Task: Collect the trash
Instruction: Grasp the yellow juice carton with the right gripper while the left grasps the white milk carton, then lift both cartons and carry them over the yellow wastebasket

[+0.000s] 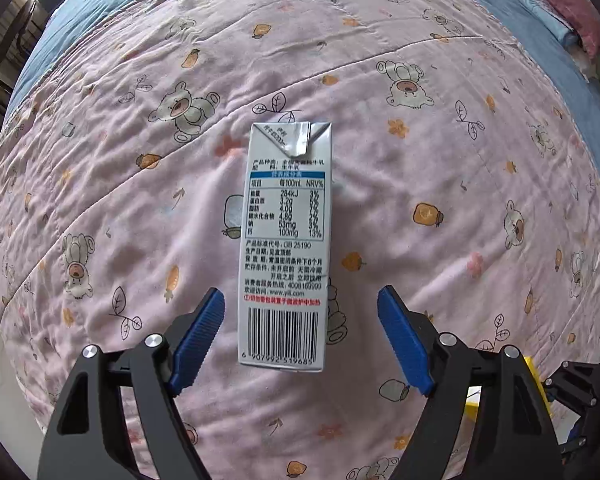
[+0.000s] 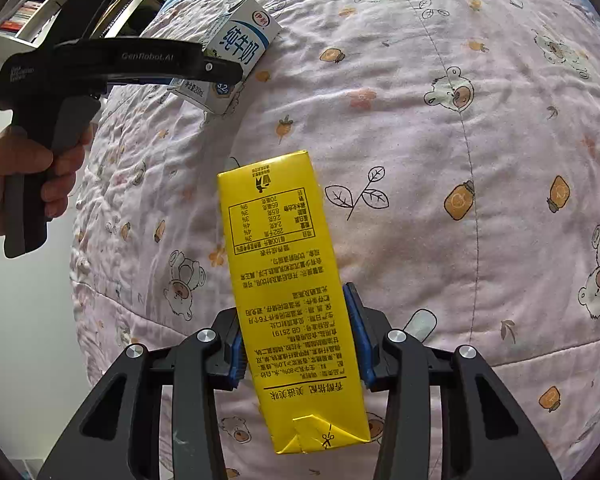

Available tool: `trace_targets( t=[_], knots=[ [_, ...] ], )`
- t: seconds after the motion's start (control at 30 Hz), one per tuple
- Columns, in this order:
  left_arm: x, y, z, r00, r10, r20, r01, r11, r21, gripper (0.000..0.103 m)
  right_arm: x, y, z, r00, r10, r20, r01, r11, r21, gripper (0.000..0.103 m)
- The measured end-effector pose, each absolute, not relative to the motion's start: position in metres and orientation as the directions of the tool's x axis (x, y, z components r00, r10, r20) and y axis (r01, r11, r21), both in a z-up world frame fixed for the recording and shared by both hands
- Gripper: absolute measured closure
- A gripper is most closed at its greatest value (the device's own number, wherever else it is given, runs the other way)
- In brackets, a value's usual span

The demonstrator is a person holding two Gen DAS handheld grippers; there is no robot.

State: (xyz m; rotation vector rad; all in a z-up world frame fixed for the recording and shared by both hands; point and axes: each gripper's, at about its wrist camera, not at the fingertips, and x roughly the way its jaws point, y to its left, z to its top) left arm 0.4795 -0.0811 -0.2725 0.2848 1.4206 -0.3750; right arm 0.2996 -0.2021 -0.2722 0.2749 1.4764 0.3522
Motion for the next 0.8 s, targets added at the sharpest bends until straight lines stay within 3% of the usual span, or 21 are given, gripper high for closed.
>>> trace_targets(
  t=[0.03,0.07,0.1,0.4,0.8],
  knots=[
    [0.484,-0.083,-0.274,0.100,-0.085,-0.991,0.411,0.911,-0.037,0.041,0.300,-0.202,-0.272,0.058,0.394,-0.917,-0.061,0.918,0.391,0.062],
    [0.487,-0.085,-0.277,0.091,-0.086,-0.992,0.406,0.913,-0.042,0.056,0.299,-0.200,-0.272,0.060,0.393,-0.918,-0.059,0.919,0.389,0.062],
    [0.491,-0.087,-0.280,0.082,-0.084,-0.993,0.402,0.914,-0.044,0.064,0.298,-0.196,-0.273,0.062,0.392,-0.918,-0.058,0.920,0.389,0.062],
    [0.457,-0.071,-0.264,0.107,-0.195,-0.975,0.348,0.926,-0.147,0.066,0.287,-0.207,-0.250,0.116,0.404,-0.907,-0.014,0.914,0.405,0.062],
    [0.291,-0.072,-0.211,0.040,-0.371,-0.928,0.404,0.855,-0.324,0.065,0.193,-0.239,-0.190,0.261,0.367,-0.893,0.147,0.899,0.413,0.062]
  ],
)
